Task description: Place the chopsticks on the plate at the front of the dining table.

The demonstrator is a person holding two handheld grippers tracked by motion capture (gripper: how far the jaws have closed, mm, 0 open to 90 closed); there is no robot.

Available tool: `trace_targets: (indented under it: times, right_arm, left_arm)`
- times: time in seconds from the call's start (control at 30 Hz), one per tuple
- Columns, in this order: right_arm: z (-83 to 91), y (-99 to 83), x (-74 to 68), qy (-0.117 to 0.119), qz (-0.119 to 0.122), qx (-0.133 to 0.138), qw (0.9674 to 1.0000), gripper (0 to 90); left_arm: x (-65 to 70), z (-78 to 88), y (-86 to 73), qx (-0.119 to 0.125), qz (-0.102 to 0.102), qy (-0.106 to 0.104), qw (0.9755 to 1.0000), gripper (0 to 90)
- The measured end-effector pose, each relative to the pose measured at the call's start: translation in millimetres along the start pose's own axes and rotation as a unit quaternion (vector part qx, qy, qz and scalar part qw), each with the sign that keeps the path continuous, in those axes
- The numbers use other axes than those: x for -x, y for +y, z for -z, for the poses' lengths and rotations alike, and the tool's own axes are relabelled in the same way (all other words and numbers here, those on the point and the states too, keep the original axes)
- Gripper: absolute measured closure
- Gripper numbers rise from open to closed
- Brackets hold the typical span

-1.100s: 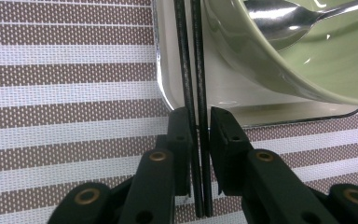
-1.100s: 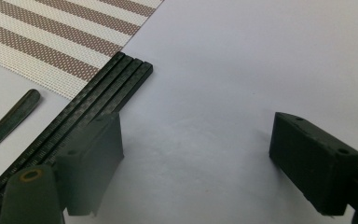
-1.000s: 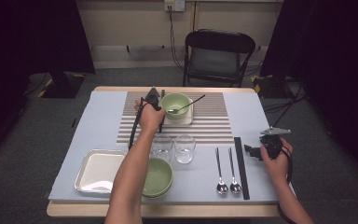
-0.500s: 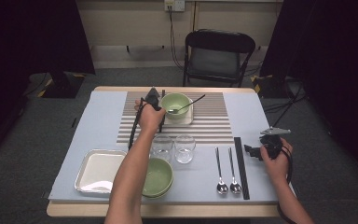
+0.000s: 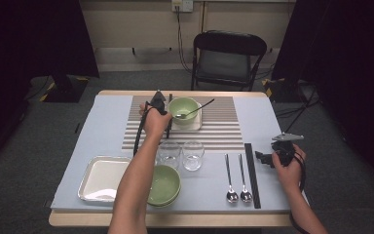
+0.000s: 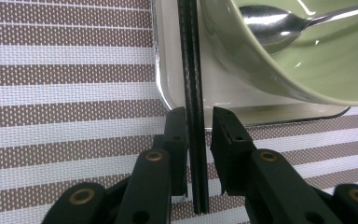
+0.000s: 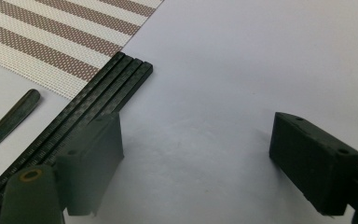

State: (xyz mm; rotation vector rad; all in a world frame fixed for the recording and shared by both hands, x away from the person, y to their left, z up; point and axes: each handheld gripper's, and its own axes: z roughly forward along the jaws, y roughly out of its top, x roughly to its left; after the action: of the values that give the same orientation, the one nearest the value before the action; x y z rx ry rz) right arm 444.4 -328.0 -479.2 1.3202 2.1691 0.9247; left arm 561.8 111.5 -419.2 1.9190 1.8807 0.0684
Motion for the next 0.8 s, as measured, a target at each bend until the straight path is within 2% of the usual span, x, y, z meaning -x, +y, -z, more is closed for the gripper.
trace_targets:
  times: [0.1,0.27,0.3,0.4,0.57,0.8]
  right_arm:
    - [0.0,0.0,0.1,0.001,0.000,0.000,1.0000,16.3]
    - [0.0,0.0,0.1,0.001,-0.001,0.000,1.0000,16.3]
    - [0.0,0.0,0.1,0.000,0.000,0.000,1.0000,16.3]
    - [0.0,0.0,0.1,0.001,0.000,0.000,1.0000,16.3]
    - [0.0,0.0,0.0,0.001,0.000,0.000,1.0000,16.3]
    - [0.0,0.0,0.1,0.000,0.000,0.000,1.0000,16.3]
  left_arm:
    - [-2.2,0.6,-0.2,-0.008,0.002,-0.005,1.0000,77.0]
    - [-1.4,-1.4,-0.5,-0.007,0.003,-0.006,0.9999,77.0]
    - [0.2,-2.2,-0.8,-0.008,0.009,-0.007,0.9999,77.0]
    - [0.6,-3.5,-0.9,-0.014,-0.001,-0.007,0.9999,77.1]
    - [3.0,-6.2,-1.6,-0.015,0.003,-0.007,0.9999,77.1]
    - [3.2,-4.7,-1.5,-0.018,-0.003,-0.008,0.9998,77.2]
